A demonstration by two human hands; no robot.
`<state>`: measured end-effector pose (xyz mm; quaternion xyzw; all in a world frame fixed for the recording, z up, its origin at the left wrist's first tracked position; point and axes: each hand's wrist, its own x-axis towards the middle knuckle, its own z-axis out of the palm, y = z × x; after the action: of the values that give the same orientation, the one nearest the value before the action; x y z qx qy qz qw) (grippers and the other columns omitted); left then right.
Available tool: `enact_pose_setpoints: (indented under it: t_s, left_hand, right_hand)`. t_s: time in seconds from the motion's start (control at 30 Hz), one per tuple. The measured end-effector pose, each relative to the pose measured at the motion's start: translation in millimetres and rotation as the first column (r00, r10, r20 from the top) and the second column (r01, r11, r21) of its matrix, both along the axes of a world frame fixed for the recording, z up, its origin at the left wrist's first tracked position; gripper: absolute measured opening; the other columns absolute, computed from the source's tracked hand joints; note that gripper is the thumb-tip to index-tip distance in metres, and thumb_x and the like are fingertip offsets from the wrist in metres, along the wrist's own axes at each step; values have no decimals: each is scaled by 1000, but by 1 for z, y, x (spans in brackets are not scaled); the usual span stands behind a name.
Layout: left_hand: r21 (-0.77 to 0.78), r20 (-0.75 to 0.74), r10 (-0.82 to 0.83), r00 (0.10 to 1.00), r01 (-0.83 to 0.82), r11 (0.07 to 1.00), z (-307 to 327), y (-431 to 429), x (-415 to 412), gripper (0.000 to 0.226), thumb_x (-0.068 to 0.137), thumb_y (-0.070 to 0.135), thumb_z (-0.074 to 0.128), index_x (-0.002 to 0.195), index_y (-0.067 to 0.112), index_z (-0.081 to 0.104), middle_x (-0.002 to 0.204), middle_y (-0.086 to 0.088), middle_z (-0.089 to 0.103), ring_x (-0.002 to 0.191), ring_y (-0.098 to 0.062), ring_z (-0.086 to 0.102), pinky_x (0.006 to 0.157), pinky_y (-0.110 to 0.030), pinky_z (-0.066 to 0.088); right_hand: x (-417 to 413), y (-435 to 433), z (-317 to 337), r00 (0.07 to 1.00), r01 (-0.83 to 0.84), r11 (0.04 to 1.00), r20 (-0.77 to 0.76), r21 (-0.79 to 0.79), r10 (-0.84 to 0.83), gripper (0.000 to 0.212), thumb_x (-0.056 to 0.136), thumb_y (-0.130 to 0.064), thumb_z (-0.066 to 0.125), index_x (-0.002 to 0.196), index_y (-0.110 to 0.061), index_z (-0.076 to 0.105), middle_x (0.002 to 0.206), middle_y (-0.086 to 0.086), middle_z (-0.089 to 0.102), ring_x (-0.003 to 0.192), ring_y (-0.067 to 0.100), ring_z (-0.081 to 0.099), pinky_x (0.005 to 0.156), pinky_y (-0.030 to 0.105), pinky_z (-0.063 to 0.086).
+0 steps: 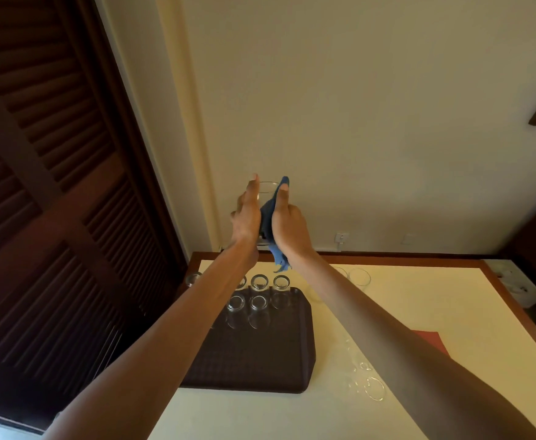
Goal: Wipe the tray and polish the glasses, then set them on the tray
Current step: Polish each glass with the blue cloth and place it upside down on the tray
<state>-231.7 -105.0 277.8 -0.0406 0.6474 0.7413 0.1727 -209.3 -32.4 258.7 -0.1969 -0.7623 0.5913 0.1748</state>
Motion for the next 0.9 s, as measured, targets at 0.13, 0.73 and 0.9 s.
enact_pose_setpoints:
  t_s: [0.13,0.73,0.9]
  left_hand:
    - [24,36,11,999,-12,1000,1,1,-1,66,94,76,48,123,17,54,110,-6,67,100,-23,69,93,-45,58]
    - [54,69,-5,998,1,999,13,-2,-2,47,97,64,58,115,21,65,114,-10,73,104,-27,72,90,-42,59]
    - [92,22,-8,1000,6,996,7,0,7,63,106,65,31,112,19,74,103,-7,80,104,-24,74,89,-41,59]
  right_hand:
    - [7,-10,-12,999,-6,993,-43,120,11,51,106,-51,30,114,-6,50,92,9,66,78,22,67,61,25,51]
    - [9,-10,-12,997,-53,989,-48,136,60,48,107,-49,29,115,-7,49,88,7,67,70,17,66,52,20,45]
    - [-4,0,11,983,39,961,-182,275,13,43,105,-48,37,118,-9,48,97,8,67,78,21,67,59,26,50]
